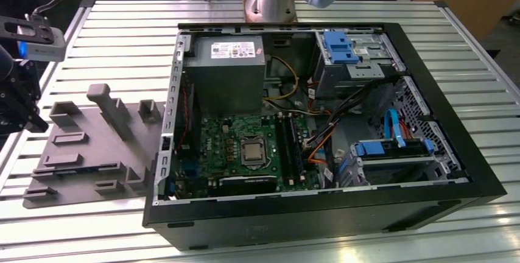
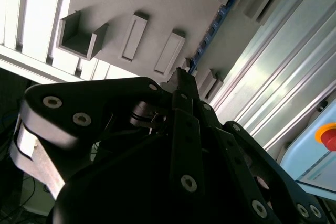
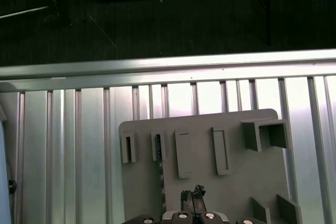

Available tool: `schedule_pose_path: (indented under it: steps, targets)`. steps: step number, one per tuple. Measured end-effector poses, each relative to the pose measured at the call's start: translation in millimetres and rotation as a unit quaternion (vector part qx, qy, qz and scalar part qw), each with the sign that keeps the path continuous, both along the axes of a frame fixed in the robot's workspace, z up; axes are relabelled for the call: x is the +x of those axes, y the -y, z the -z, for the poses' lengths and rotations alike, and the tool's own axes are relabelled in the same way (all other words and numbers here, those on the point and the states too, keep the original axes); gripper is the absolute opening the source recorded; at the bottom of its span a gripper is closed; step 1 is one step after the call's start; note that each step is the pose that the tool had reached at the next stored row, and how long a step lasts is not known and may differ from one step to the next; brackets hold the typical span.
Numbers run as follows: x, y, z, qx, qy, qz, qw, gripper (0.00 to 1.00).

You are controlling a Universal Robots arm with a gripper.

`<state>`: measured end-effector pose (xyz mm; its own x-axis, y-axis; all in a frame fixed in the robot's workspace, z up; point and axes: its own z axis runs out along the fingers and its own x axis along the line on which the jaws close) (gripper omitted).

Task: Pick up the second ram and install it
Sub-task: 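Pick up the second ram and move it above second insertion slot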

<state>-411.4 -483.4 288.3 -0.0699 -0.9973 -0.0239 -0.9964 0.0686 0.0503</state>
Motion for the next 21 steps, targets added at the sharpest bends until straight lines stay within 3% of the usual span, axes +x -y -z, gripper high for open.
schedule_pose_path:
  steps: [21]
  targets:
    - [1.0,0.7,5.4,0.0000,0.0001,0.000,1.0000,0.11]
